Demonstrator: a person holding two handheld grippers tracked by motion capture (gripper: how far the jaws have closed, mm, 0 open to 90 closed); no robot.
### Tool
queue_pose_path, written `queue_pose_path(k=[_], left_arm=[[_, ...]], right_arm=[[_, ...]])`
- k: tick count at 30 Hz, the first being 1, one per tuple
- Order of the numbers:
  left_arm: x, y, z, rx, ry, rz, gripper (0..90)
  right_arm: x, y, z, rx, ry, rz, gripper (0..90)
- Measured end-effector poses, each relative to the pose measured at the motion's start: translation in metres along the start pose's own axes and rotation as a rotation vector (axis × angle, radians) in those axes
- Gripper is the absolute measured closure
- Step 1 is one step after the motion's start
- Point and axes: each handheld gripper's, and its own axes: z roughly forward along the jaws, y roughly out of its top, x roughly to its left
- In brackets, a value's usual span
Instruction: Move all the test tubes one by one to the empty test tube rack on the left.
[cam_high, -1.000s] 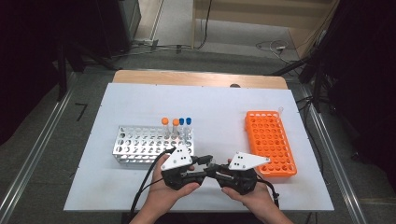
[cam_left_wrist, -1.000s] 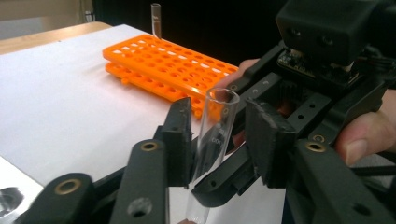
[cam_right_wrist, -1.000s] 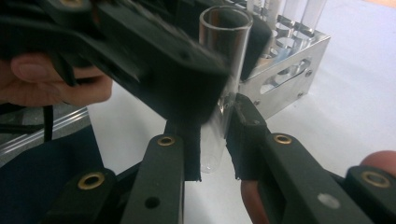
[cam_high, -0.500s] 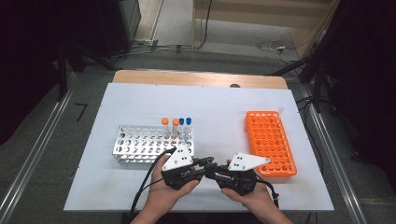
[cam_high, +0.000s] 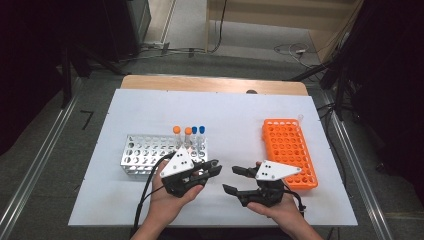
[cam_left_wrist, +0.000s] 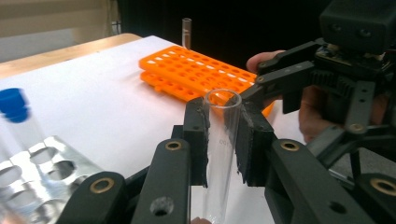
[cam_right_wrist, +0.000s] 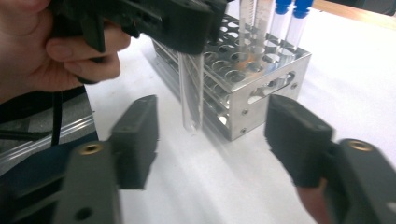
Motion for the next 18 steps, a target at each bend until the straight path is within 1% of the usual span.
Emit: queue_pose_path(k=[3,4,7,8,10,12,18], left_arm=[[0.005,0.001,-0.006,-0.007,0.020,-0.004,77.2],[0.007,0.002,-0.008,-0.012,0.025,-0.005,77.2],[0.013,0.003,-0.013,-0.019,0.045,-0.008,77.1],[0.015,0.003,-0.015,-0.022,0.052,-0.012,77.1],[0.019,0.004,-0.020,-0.025,0.067,-0.014,77.1],[0.024,0.004,-0.024,-0.033,0.082,-0.022,77.1],[0.041,0.005,-0.037,-0.055,0.133,-0.037,77.2]], right_arm=[[-0.005,0.000,-0.004,0.000,-0.011,0.007,17.8],[-0.006,-0.001,-0.006,-0.004,-0.023,0.007,14.0],[-0.011,-0.001,-0.012,-0.009,-0.031,0.013,7.2],[-0.013,-0.002,-0.013,-0.008,-0.032,0.014,7.1],[-0.017,-0.004,-0.017,-0.009,-0.049,0.011,6.0],[-0.020,-0.006,-0.020,0.003,-0.092,0.007,6.0],[-0.037,-0.011,-0.036,-0.012,-0.122,0.030,6.0]])
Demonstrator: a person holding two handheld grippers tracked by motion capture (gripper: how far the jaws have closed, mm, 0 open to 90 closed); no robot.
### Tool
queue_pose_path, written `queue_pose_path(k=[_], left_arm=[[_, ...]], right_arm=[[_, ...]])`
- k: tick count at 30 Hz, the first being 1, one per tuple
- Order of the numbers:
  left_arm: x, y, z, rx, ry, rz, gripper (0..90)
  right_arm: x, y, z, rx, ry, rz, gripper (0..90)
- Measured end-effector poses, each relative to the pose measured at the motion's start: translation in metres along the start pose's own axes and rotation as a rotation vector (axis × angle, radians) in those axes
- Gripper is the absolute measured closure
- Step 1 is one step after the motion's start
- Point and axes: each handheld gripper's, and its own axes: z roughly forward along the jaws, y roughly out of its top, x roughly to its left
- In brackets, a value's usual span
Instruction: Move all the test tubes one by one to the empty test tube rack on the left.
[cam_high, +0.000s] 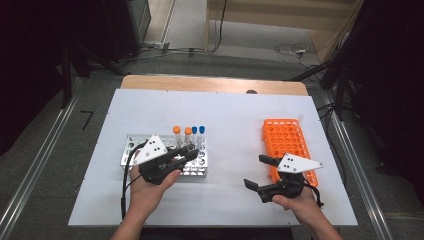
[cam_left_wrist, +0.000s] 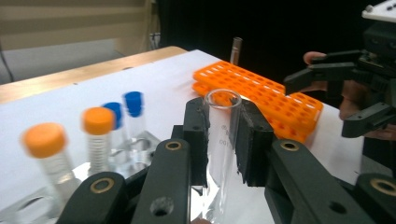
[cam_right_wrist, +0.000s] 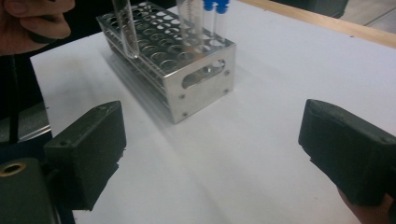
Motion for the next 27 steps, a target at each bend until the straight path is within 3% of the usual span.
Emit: queue_pose_path(k=[15,27], left_arm=[[0.045,0.010,-0.013,-0.032,0.119,-0.020,77.1],[0.072,0.009,-0.009,-0.054,0.227,-0.047,77.1]], right_arm=[[-0.042,-0.015,-0.021,-0.003,-0.097,0.059,6.1],[-0.052,-0.019,-0.027,-0.003,-0.125,0.081,6.1]])
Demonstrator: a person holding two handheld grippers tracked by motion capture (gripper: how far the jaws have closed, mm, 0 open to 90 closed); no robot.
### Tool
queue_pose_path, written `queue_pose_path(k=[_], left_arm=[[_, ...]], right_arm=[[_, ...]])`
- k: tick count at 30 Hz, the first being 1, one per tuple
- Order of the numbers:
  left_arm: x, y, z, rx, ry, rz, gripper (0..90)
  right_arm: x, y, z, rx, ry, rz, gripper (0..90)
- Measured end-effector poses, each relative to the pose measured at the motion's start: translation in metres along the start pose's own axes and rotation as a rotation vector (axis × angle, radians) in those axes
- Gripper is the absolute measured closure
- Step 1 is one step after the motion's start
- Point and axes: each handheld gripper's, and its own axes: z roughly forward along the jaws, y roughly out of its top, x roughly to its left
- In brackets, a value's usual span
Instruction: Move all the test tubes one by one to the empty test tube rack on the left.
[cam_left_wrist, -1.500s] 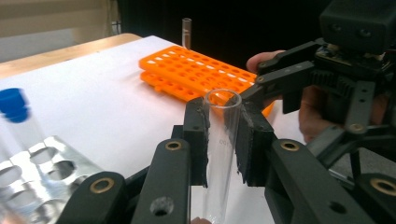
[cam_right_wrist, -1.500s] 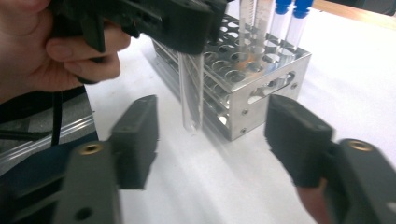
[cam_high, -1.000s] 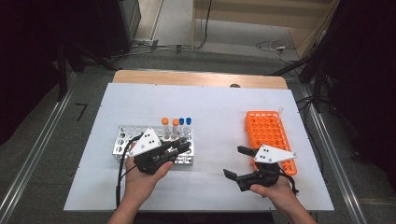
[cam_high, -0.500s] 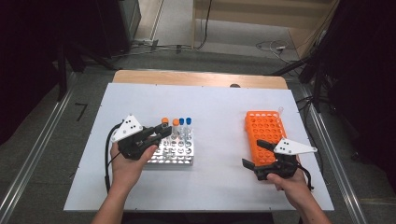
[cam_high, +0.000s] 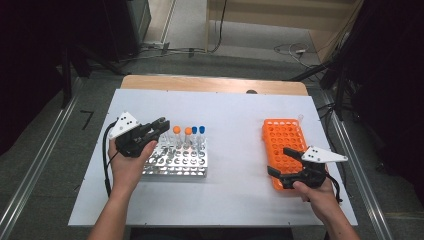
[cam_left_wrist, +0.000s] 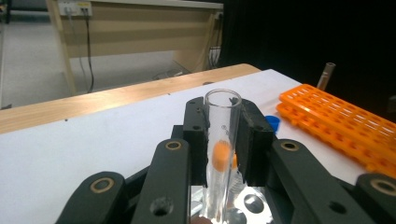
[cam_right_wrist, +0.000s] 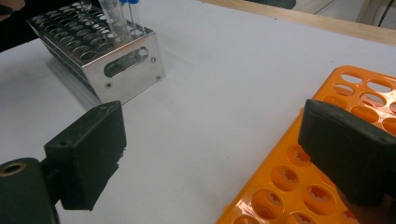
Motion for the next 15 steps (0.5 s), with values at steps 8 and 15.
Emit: queue_pose_path(k=[8,15], left_arm=[[0.004,-0.005,0.016,0.026,0.043,-0.016,77.1],[0.006,-0.012,0.024,0.102,0.050,-0.034,76.9]], right_arm=[[-0.001,-0.001,-0.001,-0.001,-0.006,0.007,6.1],[-0.002,-0.001,-0.002,0.001,-0.011,0.007,6.1]])
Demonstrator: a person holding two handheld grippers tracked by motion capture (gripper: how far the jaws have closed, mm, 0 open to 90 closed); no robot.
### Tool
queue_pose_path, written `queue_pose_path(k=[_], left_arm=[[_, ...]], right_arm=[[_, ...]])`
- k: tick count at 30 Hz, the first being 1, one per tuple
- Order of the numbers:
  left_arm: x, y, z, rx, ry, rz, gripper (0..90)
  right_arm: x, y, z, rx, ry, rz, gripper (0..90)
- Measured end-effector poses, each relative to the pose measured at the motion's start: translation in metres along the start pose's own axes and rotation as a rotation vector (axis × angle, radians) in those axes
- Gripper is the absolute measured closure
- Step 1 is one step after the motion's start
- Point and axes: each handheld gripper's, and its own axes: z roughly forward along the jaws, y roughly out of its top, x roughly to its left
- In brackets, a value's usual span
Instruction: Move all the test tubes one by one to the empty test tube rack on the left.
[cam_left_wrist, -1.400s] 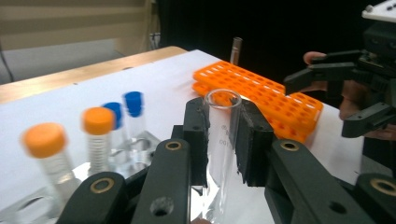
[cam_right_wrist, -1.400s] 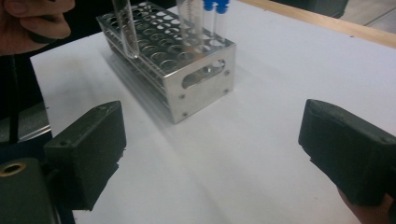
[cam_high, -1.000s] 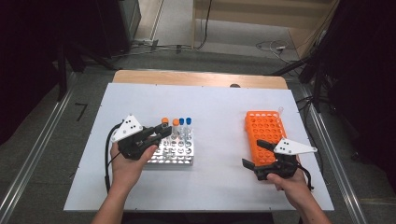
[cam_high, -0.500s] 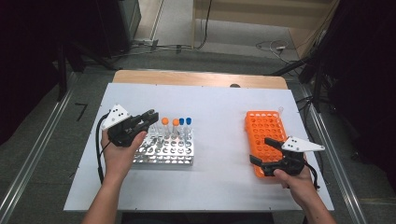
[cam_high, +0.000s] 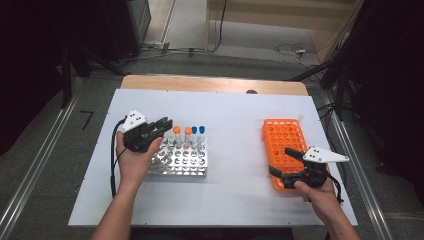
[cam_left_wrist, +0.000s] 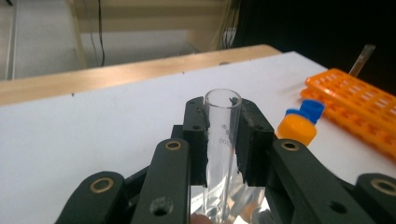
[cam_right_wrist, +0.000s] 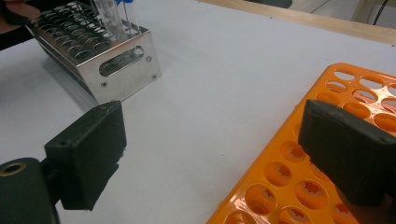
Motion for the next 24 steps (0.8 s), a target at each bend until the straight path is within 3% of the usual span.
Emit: queue_pose_path(k=[10,14,20,24], left_arm=[[-0.006,-0.006,0.006,0.100,0.029,0.049,75.9],[-0.007,-0.006,0.006,0.124,0.025,0.034,70.1],[-0.006,-0.008,-0.001,0.092,0.003,-0.012,60.3],[-0.010,-0.011,-0.008,0.068,-0.015,-0.026,48.1]], right_arm=[[0.000,0.001,0.000,-0.009,0.005,0.007,6.3],[-0.001,0.002,-0.001,-0.013,0.005,0.012,6.4],[-0.006,0.003,-0.004,-0.026,-0.014,0.029,6.7],[-0.015,0.004,-0.006,-0.029,-0.044,0.048,7.6]])
